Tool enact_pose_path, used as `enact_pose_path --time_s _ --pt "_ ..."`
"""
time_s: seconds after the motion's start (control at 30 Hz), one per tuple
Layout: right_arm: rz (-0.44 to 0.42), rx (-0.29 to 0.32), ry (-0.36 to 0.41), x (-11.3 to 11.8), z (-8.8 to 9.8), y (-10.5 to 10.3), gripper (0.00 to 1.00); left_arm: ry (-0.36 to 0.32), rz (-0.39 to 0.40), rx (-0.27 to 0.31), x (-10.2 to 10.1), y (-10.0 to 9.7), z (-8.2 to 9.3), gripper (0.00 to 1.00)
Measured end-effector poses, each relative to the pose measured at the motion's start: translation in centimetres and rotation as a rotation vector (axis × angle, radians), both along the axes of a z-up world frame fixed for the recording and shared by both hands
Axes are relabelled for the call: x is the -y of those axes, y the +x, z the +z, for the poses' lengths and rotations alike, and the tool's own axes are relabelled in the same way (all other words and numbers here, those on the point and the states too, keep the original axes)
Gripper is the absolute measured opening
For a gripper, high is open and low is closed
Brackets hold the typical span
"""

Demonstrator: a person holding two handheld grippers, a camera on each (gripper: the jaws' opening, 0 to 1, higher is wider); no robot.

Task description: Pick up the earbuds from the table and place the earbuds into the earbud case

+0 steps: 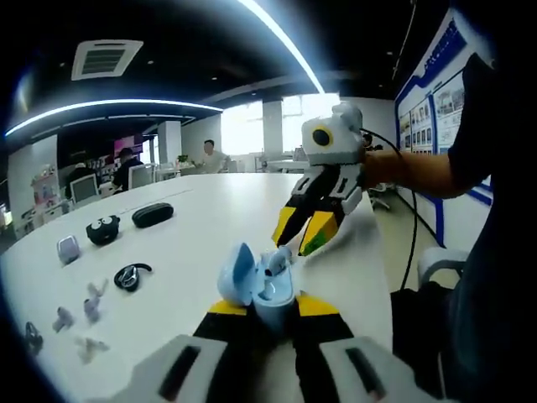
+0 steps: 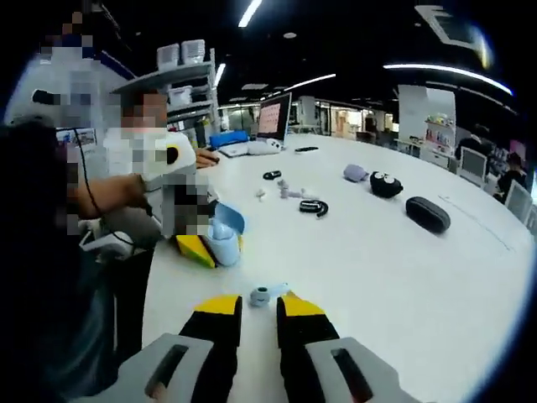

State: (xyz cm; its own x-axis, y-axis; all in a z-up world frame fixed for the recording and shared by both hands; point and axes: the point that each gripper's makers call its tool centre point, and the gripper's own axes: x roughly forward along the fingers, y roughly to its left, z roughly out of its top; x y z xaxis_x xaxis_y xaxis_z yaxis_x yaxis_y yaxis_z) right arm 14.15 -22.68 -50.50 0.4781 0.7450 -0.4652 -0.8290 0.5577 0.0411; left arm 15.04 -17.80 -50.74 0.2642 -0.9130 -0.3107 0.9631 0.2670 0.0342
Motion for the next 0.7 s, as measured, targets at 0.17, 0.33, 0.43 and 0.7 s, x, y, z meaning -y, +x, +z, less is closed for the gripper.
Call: enact_pose_path --time_s 0.17,0.33,0.43,0.7 --pt "-0.165 0.074 0.009 -0.3 -0.3 0.1 0.18 -0.001 0.001 -0.001 0.0 0.0 0.0 0.19" --pt "-0.275 0.143 -0.014 -0.1 -0.6 0.5 0.19 -0.002 0.000 -0.002 0.0 0.0 0.0 0.19" --pt "-0.318 0.165 -0.008 -0.1 -0.6 0.8 0.19 -0.003 0.000 -0.003 0.0 0.0 0.0 0.19" --pt "-0.361 0.199 -0.020 -0.2 -0.6 1.1 0.12 -0.004 -0.002 -0.003 0.0 0.0 0.0 0.19"
